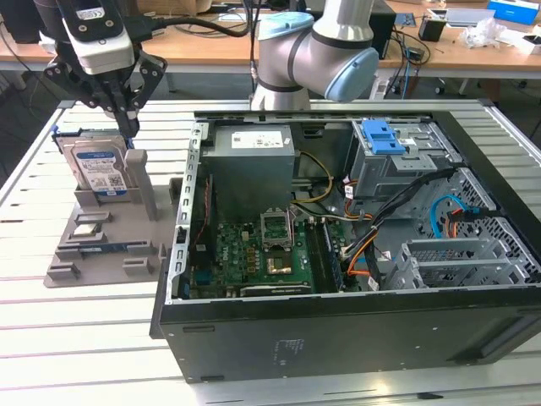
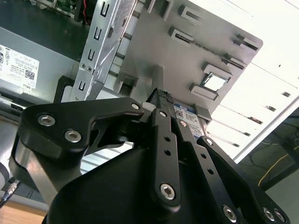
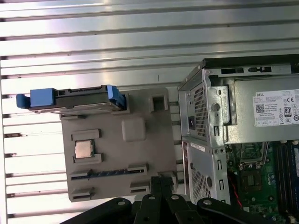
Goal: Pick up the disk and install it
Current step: 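Reach for the disk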
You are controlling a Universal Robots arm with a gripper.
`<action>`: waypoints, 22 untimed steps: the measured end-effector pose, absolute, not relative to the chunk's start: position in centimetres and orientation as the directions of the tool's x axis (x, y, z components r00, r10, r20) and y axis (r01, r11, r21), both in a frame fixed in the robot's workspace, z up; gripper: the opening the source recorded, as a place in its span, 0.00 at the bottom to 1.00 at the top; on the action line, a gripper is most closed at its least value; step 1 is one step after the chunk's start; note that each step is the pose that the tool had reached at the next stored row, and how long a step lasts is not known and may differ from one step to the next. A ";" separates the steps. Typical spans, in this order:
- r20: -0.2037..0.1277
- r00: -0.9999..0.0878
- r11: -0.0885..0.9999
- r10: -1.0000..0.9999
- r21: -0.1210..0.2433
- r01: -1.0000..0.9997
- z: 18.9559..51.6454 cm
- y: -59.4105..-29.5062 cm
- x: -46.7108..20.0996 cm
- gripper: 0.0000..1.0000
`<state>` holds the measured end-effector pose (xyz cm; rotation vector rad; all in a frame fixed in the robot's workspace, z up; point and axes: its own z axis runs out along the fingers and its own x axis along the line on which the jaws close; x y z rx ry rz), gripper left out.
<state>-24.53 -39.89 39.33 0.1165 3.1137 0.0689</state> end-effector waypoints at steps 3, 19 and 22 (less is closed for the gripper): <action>-0.023 -0.997 0.996 0.075 0.045 0.074 39.3 -39.9 -25.0 0.10; -0.023 -0.997 0.996 0.075 0.045 0.074 39.3 -39.9 -27.5 0.10; -0.023 -0.997 0.996 0.075 0.045 0.074 39.3 -39.9 -28.0 0.10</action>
